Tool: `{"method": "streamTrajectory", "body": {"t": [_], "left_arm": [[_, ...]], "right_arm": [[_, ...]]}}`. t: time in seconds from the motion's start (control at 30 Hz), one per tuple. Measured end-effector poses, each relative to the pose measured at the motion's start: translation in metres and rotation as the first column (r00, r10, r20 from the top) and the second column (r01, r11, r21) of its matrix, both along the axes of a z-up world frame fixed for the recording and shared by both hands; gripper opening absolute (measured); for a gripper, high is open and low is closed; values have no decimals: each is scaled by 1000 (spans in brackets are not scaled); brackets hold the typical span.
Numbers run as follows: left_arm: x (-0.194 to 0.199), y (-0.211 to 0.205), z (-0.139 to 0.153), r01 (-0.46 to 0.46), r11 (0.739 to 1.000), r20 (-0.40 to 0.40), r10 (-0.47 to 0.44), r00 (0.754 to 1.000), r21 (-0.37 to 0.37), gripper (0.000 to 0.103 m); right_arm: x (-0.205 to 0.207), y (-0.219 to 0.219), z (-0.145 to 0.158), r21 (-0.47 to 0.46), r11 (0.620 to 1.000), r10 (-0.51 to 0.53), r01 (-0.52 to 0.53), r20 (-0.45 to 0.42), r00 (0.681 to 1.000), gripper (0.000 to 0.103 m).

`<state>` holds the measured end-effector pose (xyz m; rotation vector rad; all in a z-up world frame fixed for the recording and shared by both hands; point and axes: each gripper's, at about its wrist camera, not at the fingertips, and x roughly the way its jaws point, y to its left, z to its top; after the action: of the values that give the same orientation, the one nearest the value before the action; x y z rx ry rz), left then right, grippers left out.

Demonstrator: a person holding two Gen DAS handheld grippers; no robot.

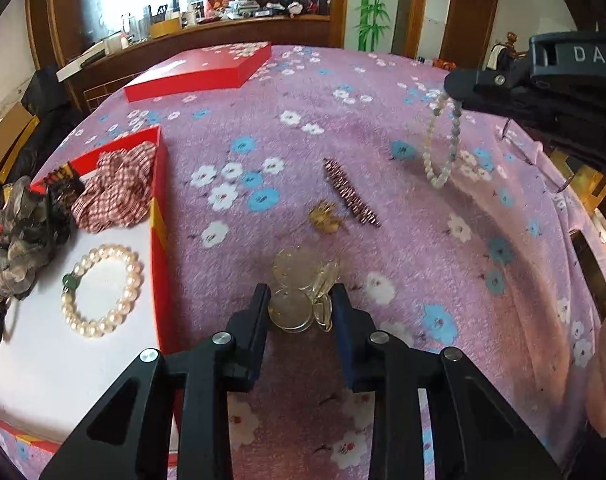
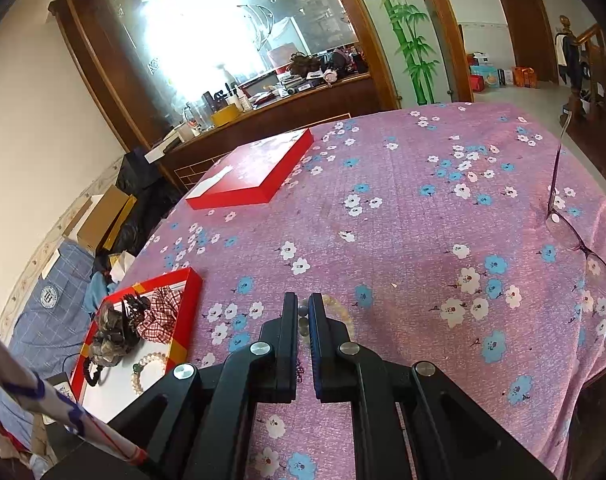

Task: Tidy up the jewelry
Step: 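Hold the clear claw clip in the left gripper while the right gripper holds the bead bracelet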

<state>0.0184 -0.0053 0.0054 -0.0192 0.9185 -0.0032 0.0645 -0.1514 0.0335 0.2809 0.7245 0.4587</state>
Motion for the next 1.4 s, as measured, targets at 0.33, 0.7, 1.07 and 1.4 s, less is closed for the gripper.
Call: {"method": "streamTrajectory", "body": {"t": [0.33,0.7,1.07,1.4], "left_arm": [[8,9,18,-87,996,181,84,980,8,29],[8,12,21,-120,992,218,107,970,45,29],[4,9,22,-123,991,229,107,967,55,29],[2,9,23,-123,991,236,105,966,61,29]], "right_arm": [[-4,6,2,-1,1000,24,-24,18,1000,6],[-17,31,1,-38,995,94,-92,67,993,6],[-14,30,-5,-45,995,89,-87,51,995,6],[-13,32,-7,-51,995,89,-86,48,995,6]]}}
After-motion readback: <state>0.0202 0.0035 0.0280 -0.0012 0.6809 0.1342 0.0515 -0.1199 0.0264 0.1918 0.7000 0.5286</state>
